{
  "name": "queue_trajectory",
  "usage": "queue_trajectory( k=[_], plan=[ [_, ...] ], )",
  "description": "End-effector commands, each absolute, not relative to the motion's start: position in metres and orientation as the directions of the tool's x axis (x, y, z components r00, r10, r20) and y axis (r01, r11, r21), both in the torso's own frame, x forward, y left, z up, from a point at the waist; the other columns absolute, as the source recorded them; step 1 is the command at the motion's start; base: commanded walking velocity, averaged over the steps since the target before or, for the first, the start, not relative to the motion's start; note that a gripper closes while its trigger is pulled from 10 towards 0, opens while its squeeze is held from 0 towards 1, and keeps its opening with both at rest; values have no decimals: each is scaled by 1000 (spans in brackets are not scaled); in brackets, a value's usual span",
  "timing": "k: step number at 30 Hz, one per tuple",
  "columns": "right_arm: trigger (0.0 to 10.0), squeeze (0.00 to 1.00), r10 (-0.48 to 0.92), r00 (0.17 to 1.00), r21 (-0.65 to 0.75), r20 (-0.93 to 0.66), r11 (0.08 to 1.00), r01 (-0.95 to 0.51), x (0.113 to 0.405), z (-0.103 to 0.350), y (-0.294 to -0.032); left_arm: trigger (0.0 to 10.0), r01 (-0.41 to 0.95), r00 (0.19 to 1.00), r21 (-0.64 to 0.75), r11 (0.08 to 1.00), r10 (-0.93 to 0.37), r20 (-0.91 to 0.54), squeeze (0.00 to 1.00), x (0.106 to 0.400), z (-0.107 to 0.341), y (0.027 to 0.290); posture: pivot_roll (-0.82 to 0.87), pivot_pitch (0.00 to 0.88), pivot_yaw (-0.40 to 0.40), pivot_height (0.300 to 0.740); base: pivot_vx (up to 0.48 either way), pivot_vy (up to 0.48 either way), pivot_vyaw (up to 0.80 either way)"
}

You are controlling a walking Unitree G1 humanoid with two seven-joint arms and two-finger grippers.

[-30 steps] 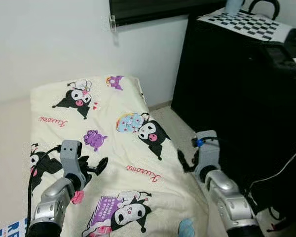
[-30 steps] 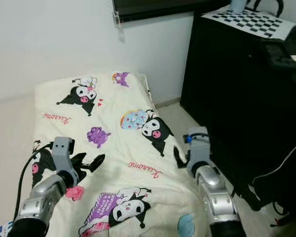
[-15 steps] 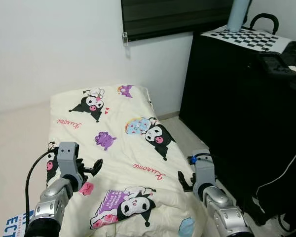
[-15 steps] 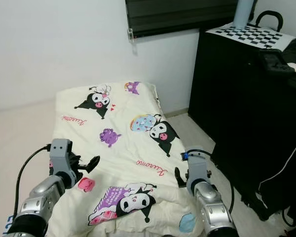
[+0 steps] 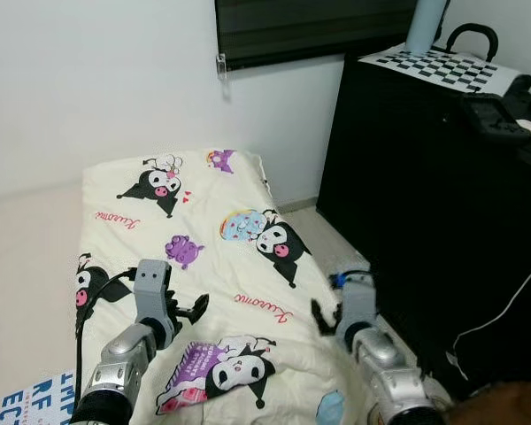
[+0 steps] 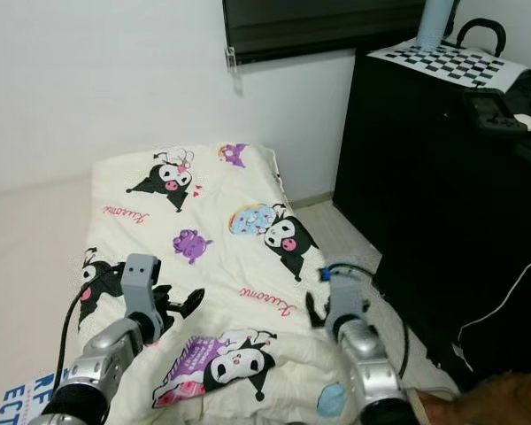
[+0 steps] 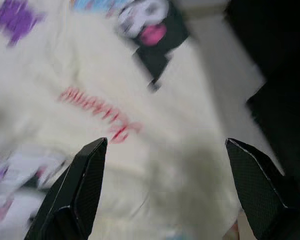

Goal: Clean up the room

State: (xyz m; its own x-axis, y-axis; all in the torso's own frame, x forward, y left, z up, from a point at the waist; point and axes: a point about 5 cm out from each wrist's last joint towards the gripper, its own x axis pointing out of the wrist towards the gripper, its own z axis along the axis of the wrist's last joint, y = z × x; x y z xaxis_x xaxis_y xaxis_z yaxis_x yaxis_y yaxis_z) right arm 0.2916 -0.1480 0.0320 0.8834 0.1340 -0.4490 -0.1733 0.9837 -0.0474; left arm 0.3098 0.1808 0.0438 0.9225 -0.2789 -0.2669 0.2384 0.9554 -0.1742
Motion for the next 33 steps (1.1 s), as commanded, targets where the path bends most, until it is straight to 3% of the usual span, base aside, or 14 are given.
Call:
queue_trajectory(
  k=[1, 6, 13, 25, 33],
  plan=[
    [10000, 0, 161, 869, -40, -468, 978, -203, 286, 25, -142, 10000, 203, 930, -160, 966, -242, -277, 0, 308, 44, 193, -113, 90, 3, 720, -480, 0, 0],
    [10000, 0, 179, 850, -17, -495, 976, -215, 278, 11, -137, 10000, 185, 934, -151, 971, -221, -281, 0, 309, 46, 202, -76, 80, 47, 720, -480, 0, 0],
    [10000, 0, 114, 865, -30, -490, 989, -147, 289, 10, -145, 10000, 238, 913, -138, 961, -270, -305, 0, 315, 45, 191, -91, 93, 45, 720, -480, 0, 0],
    [10000, 0, 74, 872, -73, -485, 989, -125, 290, 11, -164, 10000, 367, 819, -125, 922, -384, -426, 0, 293, 8, 138, -157, 73, 16, 720, 0, 0, 0],
    [10000, 0, 60, 885, -70, -462, 992, -104, 297, 14, -164, 10000, 373, 810, -138, 917, -395, -433, 0, 303, 13, 131, -167, 60, 25, 720, 0, -435, 0]
  ],
)
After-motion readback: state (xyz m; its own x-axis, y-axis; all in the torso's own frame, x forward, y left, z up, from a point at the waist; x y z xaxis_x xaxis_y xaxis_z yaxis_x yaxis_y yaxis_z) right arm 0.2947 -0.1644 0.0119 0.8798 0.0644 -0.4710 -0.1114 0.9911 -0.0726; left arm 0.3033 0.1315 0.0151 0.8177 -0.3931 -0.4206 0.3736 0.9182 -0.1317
